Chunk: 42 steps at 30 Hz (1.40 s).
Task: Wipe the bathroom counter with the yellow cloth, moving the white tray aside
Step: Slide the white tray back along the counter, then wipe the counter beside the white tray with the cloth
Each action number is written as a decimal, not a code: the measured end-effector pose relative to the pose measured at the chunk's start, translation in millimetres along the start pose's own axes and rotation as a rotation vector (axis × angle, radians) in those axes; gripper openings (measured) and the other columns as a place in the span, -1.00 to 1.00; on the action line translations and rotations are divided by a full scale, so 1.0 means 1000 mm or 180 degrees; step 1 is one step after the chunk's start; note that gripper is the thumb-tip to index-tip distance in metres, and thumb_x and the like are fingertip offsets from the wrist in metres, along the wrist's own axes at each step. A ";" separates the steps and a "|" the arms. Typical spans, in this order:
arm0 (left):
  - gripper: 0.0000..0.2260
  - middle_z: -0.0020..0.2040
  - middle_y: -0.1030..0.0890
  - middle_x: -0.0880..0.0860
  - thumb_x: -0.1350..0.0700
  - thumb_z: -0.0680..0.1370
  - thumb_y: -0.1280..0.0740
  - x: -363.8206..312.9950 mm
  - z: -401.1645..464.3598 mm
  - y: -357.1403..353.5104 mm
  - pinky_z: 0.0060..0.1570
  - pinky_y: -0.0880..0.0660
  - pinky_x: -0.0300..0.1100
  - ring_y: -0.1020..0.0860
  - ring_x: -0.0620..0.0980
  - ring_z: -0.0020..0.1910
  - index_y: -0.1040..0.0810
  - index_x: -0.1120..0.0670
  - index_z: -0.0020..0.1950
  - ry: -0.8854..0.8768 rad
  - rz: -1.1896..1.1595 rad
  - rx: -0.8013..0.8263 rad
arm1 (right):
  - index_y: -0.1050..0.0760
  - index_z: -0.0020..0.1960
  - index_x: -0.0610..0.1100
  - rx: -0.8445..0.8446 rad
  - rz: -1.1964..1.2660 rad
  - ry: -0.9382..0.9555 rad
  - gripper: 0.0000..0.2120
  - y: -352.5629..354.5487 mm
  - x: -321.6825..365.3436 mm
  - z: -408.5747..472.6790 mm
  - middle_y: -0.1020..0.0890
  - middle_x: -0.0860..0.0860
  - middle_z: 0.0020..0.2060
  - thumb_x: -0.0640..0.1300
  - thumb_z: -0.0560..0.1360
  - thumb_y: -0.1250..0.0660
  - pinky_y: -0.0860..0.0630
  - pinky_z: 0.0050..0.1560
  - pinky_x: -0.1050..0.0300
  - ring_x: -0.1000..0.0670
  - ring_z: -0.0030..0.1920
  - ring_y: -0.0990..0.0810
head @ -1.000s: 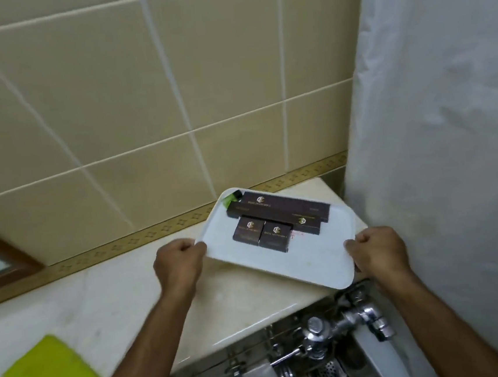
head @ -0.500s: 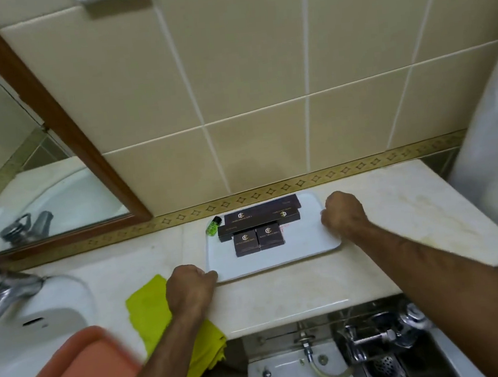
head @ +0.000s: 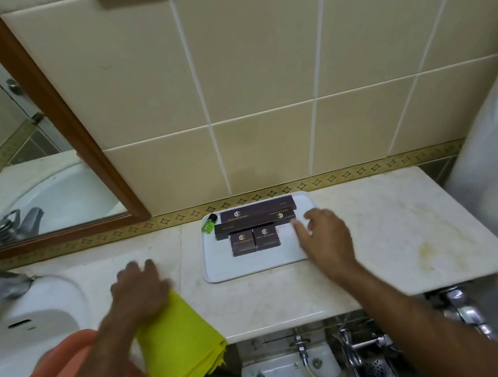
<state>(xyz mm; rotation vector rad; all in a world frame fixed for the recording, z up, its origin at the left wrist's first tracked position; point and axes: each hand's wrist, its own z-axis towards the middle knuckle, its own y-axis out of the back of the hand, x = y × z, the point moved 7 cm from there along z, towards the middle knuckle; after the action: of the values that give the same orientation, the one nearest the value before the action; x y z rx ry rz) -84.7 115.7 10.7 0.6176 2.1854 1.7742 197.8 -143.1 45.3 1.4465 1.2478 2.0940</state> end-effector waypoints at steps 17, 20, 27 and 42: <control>-0.75 -0.20 -0.57 -0.19 -0.26 0.38 -0.41 -0.138 -0.133 0.128 -0.27 -0.46 -0.25 -0.52 -0.19 -0.22 -0.45 -0.17 -0.12 -0.2589 -0.0568 0.0568 | -0.30 0.43 0.31 0.2297 0.2803 0.0530 -0.24 -0.034 0.051 -0.172 -0.58 0.13 0.28 0.04 0.34 -0.58 -0.52 0.28 0.02 0.08 0.28 -0.55; -0.64 -0.22 -0.61 -0.12 -0.36 0.32 -0.37 -0.194 -0.145 0.160 -0.20 -0.52 -0.18 -0.57 -0.21 -0.20 -0.51 -0.13 -0.09 -0.2962 -0.0604 0.0319 | -0.50 0.24 0.28 0.1395 0.3123 0.0029 -0.54 -0.006 0.016 -0.164 -0.70 0.03 0.10 -0.03 0.39 -0.47 -0.60 0.11 -0.19 -0.05 0.10 -0.67; -0.60 -0.20 -0.64 -0.03 -0.23 0.27 -0.53 -0.349 -0.100 0.133 -0.14 -0.53 -0.11 -0.59 -0.03 -0.16 -0.63 0.02 -0.09 -0.3084 -0.0915 0.0080 | -0.61 0.10 0.04 -0.0053 0.2137 -0.0592 -0.74 0.073 -0.101 -0.116 -0.72 0.07 -0.06 0.06 0.44 -0.37 -0.61 0.00 -0.03 0.02 -0.04 -0.66; -0.35 0.58 -0.13 0.22 -0.17 0.60 0.13 -0.331 -0.031 -0.023 0.54 0.07 0.03 0.00 0.13 0.58 -0.18 0.25 0.53 -0.2177 -0.0613 -0.0688 | -0.46 0.34 -0.18 -0.0103 -0.0978 0.0658 -0.52 0.021 -0.111 -0.020 -0.40 -0.22 0.44 -0.16 0.43 -0.25 -0.20 0.46 -0.27 -0.29 0.47 -0.31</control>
<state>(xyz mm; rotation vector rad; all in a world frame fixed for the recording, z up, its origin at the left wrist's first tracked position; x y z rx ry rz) 187.3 -73.0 -25.9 0.7847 1.5145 1.3960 234.0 -238.7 -7.1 0.9700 1.4029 2.0765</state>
